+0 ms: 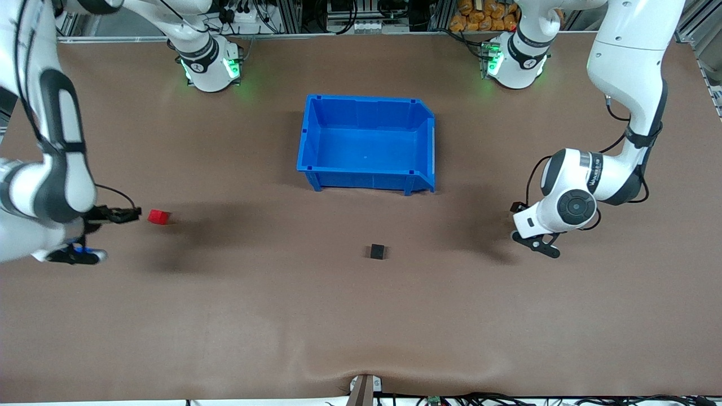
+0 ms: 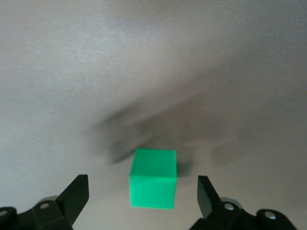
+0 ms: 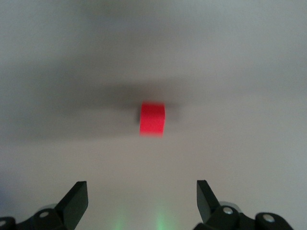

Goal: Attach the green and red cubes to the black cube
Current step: 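Lift the green cube while the right gripper reaches and grasps the red cube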

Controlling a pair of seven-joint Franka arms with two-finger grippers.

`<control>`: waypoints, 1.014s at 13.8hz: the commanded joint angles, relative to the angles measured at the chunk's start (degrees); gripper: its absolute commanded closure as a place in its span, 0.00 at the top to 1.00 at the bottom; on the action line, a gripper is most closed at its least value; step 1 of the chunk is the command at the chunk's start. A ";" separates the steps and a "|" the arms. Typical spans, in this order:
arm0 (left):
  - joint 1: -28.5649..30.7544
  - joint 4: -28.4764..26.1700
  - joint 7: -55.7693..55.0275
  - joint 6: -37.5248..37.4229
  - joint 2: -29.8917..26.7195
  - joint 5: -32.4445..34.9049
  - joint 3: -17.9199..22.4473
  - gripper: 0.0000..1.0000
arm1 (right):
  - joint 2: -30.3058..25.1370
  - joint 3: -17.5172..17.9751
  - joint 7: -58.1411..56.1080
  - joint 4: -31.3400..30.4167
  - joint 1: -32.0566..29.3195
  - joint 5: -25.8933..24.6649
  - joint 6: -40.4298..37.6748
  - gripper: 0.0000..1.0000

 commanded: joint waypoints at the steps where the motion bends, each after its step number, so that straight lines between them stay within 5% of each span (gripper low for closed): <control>1: 0.19 -0.41 -0.93 0.79 0.28 0.51 -0.36 1.00 | 2.50 0.12 -0.46 -4.70 -0.13 -0.08 10.00 1.00; 5: 0.19 -0.23 -1.45 1.85 1.34 0.43 -0.36 1.00 | 3.99 0.12 -1.77 -7.63 -0.83 -0.08 14.71 0.96; 9: 0.19 -0.23 -2.51 2.90 2.04 0.43 -0.36 1.00 | 5.31 0.12 -1.07 -8.16 -0.92 0.01 13.74 0.14; 10: 0.28 -0.23 -2.42 2.90 2.04 0.43 -0.36 0.77 | 5.23 0.12 -0.90 -8.16 -0.92 0.01 13.04 0.00; 12: 0.37 -0.32 -2.42 2.90 1.87 0.43 -0.36 0.19 | 5.23 0.12 4.43 -7.81 -0.66 0.71 11.20 0.00; 14: 0.72 -0.58 -2.59 2.12 1.17 0.43 -0.36 0.06 | 4.96 0.21 9.71 -5.97 -0.22 2.11 8.13 0.00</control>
